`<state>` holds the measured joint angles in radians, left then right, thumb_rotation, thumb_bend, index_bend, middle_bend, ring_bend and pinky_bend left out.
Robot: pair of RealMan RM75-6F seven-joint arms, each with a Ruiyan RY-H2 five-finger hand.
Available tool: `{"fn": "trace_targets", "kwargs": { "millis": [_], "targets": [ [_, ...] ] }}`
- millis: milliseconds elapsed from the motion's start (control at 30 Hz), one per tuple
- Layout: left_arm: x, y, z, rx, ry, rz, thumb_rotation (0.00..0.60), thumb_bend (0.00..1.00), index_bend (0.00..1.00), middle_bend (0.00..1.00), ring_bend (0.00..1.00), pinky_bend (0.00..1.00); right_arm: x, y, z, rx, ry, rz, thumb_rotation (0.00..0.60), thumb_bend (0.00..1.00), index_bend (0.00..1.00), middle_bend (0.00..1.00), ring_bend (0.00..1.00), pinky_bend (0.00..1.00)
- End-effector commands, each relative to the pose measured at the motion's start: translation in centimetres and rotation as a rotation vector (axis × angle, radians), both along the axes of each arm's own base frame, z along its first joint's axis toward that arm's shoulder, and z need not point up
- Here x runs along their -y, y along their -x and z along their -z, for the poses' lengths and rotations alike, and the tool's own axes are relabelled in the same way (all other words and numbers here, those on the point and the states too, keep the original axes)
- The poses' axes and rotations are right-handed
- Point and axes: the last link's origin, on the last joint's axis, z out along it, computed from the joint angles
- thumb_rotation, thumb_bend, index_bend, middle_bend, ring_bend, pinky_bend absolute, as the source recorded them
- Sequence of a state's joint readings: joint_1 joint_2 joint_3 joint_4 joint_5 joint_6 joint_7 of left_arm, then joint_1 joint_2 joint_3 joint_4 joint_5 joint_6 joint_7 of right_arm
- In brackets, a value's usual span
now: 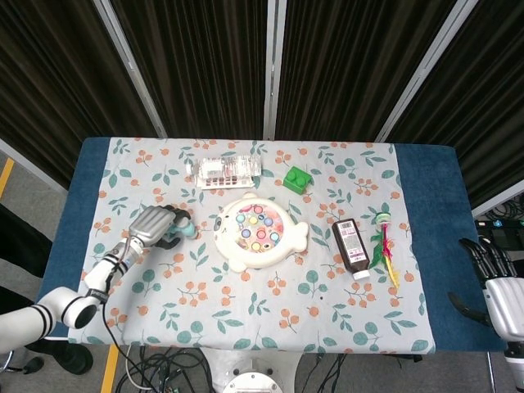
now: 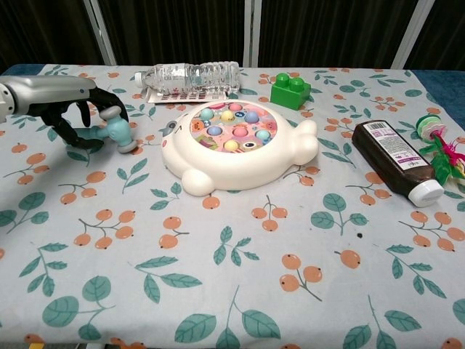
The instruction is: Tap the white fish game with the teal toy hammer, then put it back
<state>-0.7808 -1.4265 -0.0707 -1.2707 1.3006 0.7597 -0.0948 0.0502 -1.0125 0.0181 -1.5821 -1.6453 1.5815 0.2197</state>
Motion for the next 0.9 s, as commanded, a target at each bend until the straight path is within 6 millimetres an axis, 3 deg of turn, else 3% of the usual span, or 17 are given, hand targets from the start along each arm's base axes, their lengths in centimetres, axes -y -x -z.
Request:
{"fn": "trace_targets", "kwargs": {
  "millis": [33,200,300,400,500,667,800,900],
  "targets": [
    [0.2,-0.1,-0.2,0.007,-0.005,0.001,0.6,0.34,0.28,0.31,0.23,0.36,0.0,0.0,0.0,0.0,0.002,0.0,0.6,0.14,0.0,0.11,0.0,0.0],
    [0.5,0.0,-0.7,0.022,-0.03,0.006,0.6,0.34,0.27,0.31,0.23,0.36,-0.1,0.1,-0.1,0.001,0.005,0.002,0.6,0.14,0.0,0.11,0.0,0.0],
    [0.8,-0.2,-1.7,0.061,-0.063,0.009,0.6,0.34,0.21,0.28,0.2,0.32,-0.2,0.1,-0.2,0.001,0.007,0.0,0.6,0.14,0.0,0.11,0.0,0.0],
    [1.4,0.0,-4.3,0.137,-0.147,0.01,0.6,0.34,0.16,0.23,0.14,0.23,-0.1,0.1,-0.4,0.001,0.01,0.0,0.6,0.14,0.0,0.11,0.0,0.0],
    [2.3,1.5,-8.2,0.206,-0.304,-0.009,0.6,0.33,0.15,0.22,0.13,0.21,0.0,0.2,-0.5,-0.001,0.011,0.0,0.6,0.14,0.0,0.11,0.0,0.0],
    [6.3,6.2,-13.7,0.171,-0.542,-0.109,0.6,0.3,0.15,0.22,0.12,0.17,0.5,0.4,-0.6,-0.008,-0.003,0.0,0.6,0.14,0.0,0.11,0.0,0.0],
    [10.9,9.5,-15.6,0.101,-0.637,-0.207,0.6,0.28,0.15,0.21,0.1,0.15,1.1,0.4,-0.4,-0.01,-0.037,-0.011,0.6,0.16,0.0,0.06,0.0,0.0],
    [14.0,11.0,-16.0,0.086,-0.673,-0.256,0.6,0.28,0.15,0.2,0.1,0.14,1.4,0.3,-0.3,-0.012,-0.04,-0.021,0.6,0.16,0.0,0.04,0.0,0.0]
  ]
}}
